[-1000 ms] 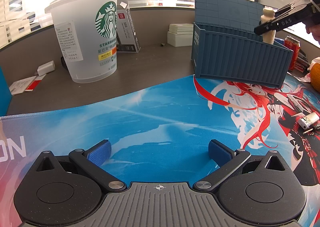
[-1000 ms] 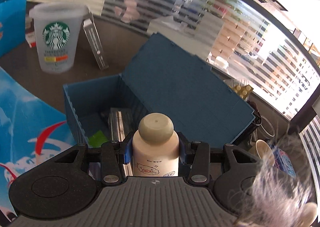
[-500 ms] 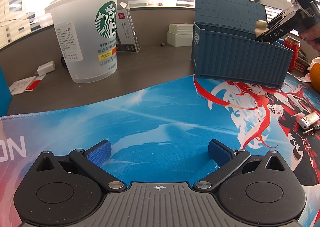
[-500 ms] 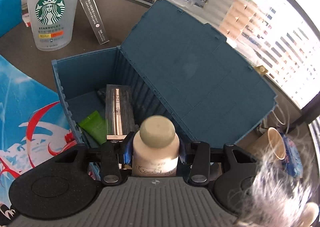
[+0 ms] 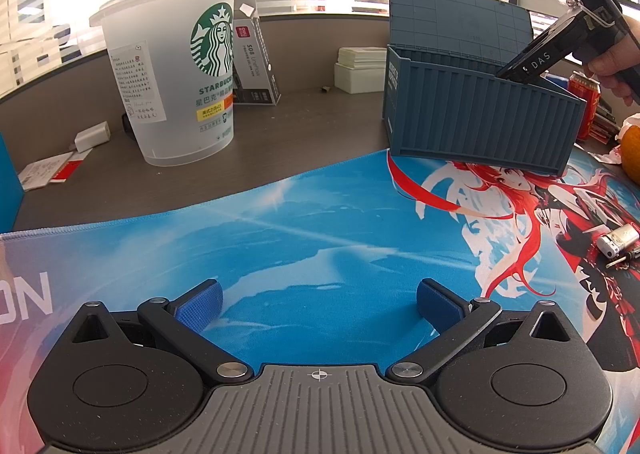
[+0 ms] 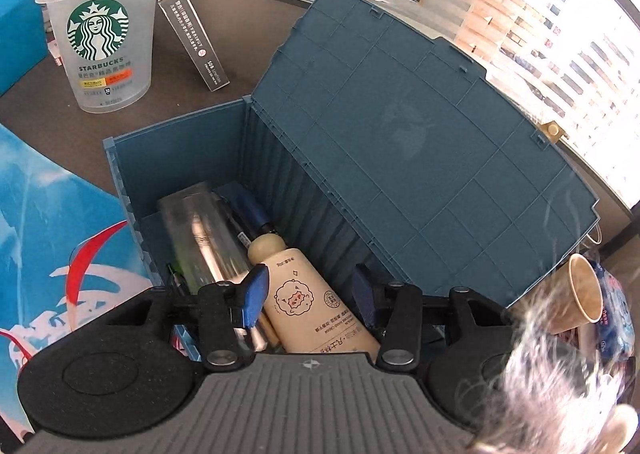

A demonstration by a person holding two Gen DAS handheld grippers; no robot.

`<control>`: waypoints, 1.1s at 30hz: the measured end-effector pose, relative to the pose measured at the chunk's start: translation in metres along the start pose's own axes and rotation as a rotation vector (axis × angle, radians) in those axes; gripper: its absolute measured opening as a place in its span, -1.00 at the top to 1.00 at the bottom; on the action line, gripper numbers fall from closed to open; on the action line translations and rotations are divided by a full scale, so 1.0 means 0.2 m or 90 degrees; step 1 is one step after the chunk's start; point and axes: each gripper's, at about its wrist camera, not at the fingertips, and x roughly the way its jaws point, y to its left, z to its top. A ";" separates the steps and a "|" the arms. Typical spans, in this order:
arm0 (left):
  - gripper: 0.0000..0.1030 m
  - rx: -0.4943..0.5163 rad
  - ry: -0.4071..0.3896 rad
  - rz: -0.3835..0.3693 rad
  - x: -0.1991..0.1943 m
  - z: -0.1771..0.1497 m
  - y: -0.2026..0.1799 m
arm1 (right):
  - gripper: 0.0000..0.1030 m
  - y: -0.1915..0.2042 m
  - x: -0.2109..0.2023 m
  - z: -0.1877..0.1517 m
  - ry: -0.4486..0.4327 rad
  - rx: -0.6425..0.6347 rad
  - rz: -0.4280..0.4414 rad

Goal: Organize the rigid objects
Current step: 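Withdraw the open right gripper from the teal box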

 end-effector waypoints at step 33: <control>-1.00 0.005 -0.043 -0.124 -0.06 0.02 -0.09 | -0.82 0.10 -0.61 -1.05 -0.272 0.189 0.143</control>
